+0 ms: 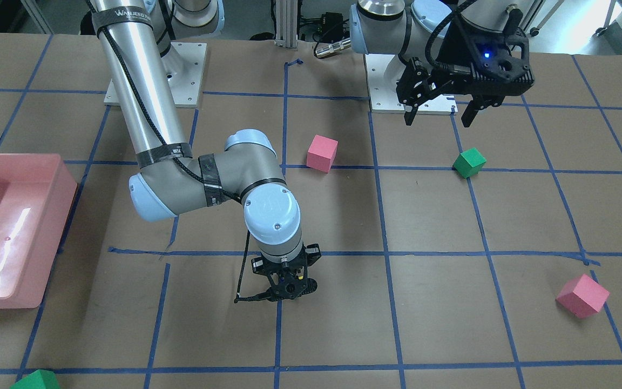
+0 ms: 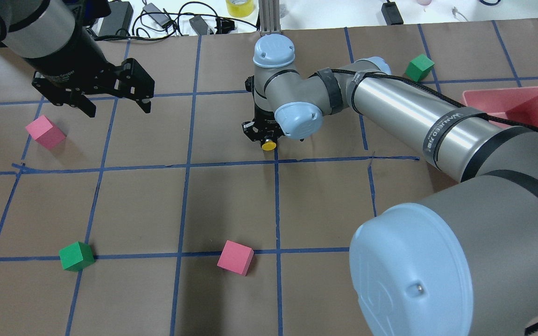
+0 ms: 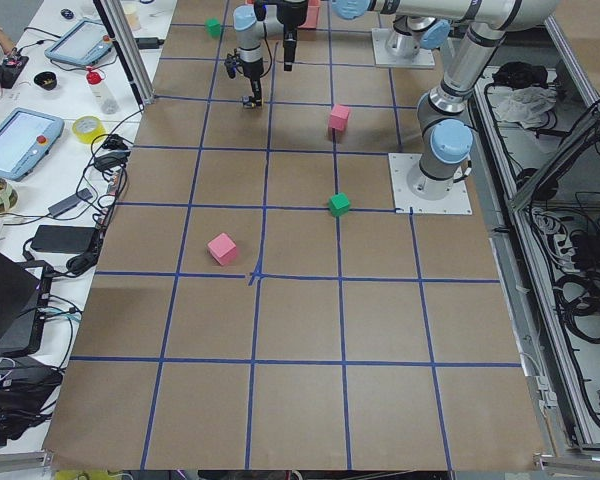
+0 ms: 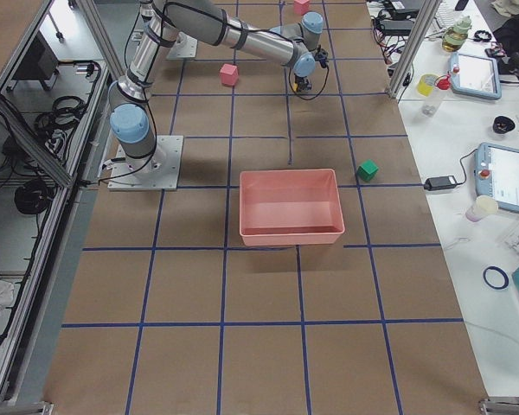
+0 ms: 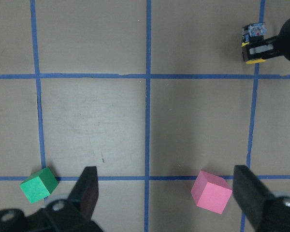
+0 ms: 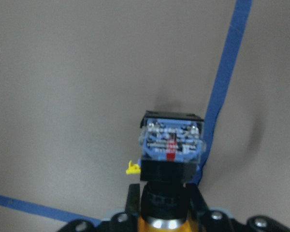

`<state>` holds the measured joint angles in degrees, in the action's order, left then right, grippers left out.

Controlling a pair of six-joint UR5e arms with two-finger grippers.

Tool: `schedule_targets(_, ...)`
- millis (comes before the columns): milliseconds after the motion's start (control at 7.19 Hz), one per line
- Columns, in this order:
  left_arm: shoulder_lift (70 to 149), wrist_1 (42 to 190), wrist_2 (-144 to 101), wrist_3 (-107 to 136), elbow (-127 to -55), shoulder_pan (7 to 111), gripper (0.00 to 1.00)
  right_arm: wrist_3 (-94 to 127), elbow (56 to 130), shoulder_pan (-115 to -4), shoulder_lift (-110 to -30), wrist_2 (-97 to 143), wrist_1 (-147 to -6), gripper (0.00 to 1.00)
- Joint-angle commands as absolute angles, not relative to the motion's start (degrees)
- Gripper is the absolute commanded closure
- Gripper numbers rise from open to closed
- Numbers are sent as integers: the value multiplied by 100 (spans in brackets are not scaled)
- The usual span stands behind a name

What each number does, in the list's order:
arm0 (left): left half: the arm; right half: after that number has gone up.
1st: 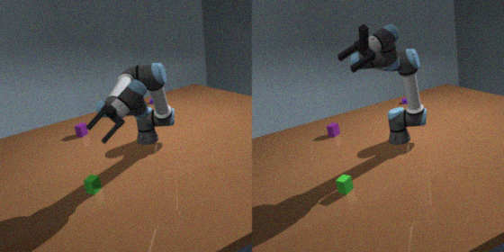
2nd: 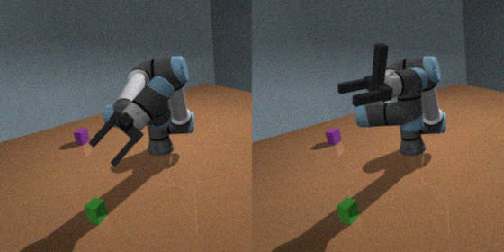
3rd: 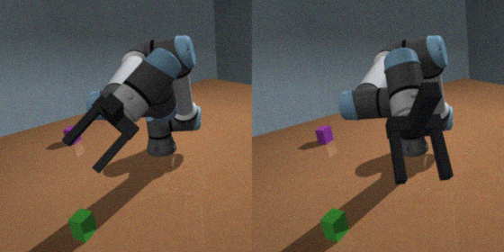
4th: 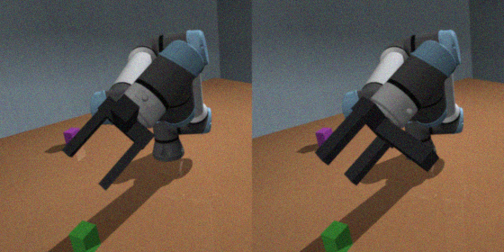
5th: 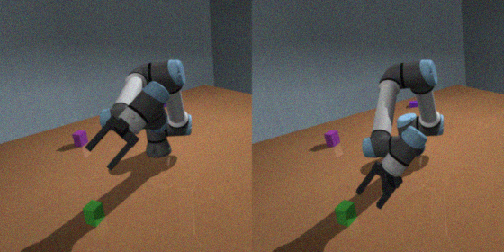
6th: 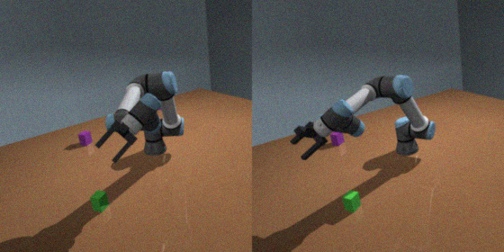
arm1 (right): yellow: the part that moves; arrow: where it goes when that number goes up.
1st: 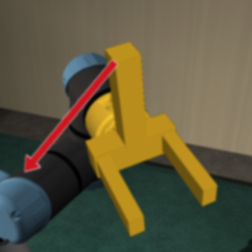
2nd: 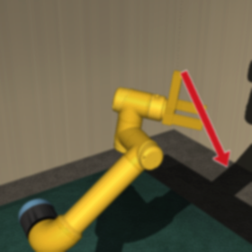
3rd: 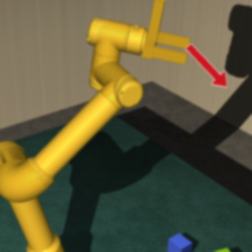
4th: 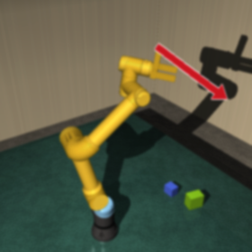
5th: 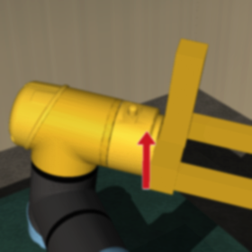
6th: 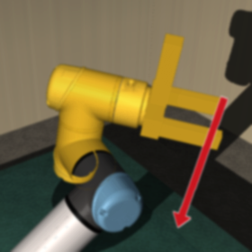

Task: Align button upright
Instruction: 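Lower the button onto the table and open the right gripper, then reach the left gripper to the button and grasp it while right withdraws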

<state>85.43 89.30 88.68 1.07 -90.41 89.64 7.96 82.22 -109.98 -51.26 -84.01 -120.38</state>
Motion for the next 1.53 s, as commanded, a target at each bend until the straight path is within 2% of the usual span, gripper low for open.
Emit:
schedule_targets(0, 8543, 8930, 8877, 97, -9026, 8947, 0, 835, 8235, -10995, -5133, -8394, -12050, 0)
schedule_targets(278, 8543, 8930, 8877, 97, -9035, 8956, 0, 870, 8235, -10995, -5359, -8402, -11989, 0)
schedule_targets(557, 8543, 8930, 8886, 18, -9035, 8930, 0, 739, 8314, -10969, -6035, -9170, -11341, 0)
schedule_targets(835, 8674, 8528, 8701, 9, -9131, 8947, 0, 581, 8717, -10428, -6650, -9282, -11215, 0)
schedule_targets(1113, 8771, 7606, 8701, 96, -9753, 8939, 0, -208, 9008, -9435, -7563, -9264, -10559, 0)
schedule_targets(1391, 9260, 6359, 8675, 367, -10019, 9095, 0, -952, 9018, -8931, -8101, -9290, -9961, 0)
